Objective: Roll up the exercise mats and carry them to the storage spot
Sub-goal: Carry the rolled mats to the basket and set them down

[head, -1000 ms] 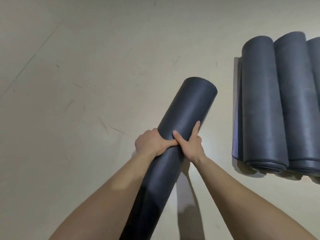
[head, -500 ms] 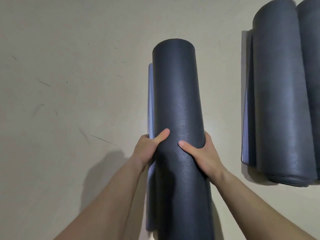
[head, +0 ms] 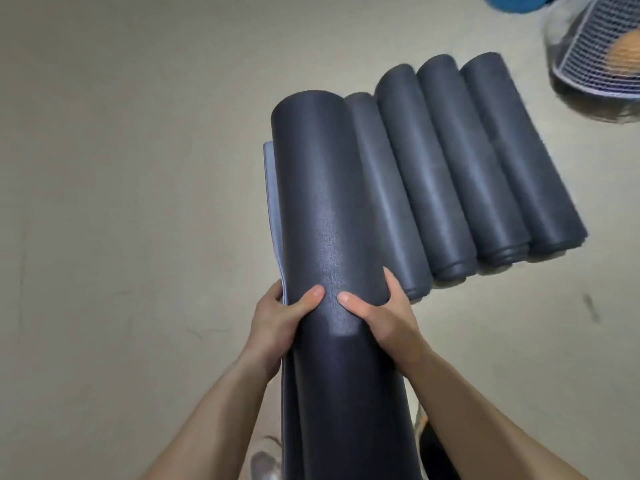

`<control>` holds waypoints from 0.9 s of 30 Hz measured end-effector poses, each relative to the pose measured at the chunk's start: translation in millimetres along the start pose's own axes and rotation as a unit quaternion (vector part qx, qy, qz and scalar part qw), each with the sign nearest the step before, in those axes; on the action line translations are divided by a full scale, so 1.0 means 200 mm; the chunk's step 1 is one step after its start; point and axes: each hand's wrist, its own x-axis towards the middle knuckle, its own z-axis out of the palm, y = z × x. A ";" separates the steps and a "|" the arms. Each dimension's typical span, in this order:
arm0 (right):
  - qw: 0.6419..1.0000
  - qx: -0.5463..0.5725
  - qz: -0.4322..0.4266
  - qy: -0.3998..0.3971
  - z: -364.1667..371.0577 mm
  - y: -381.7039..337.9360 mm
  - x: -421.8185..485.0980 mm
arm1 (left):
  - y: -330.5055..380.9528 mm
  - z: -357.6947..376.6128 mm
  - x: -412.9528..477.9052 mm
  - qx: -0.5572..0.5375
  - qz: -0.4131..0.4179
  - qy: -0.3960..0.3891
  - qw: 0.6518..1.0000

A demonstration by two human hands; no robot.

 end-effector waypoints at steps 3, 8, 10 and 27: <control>0.997 0.039 -0.032 0.063 -0.25 -0.35 -0.28 | 0.36 0.29 -0.23 0.041 0.024 -0.056 0.997; 0.975 0.119 -0.079 0.171 -0.82 -0.72 -0.75 | 0.77 0.96 -0.59 0.124 0.053 -0.166 0.977; 0.958 0.153 -0.096 0.225 -1.17 -0.77 -0.95 | 0.83 1.35 -0.76 0.156 0.065 -0.217 0.961; 0.776 0.289 -0.078 0.555 -3.15 0.03 -2.63 | -0.14 3.68 -2.14 0.355 0.028 -0.516 0.779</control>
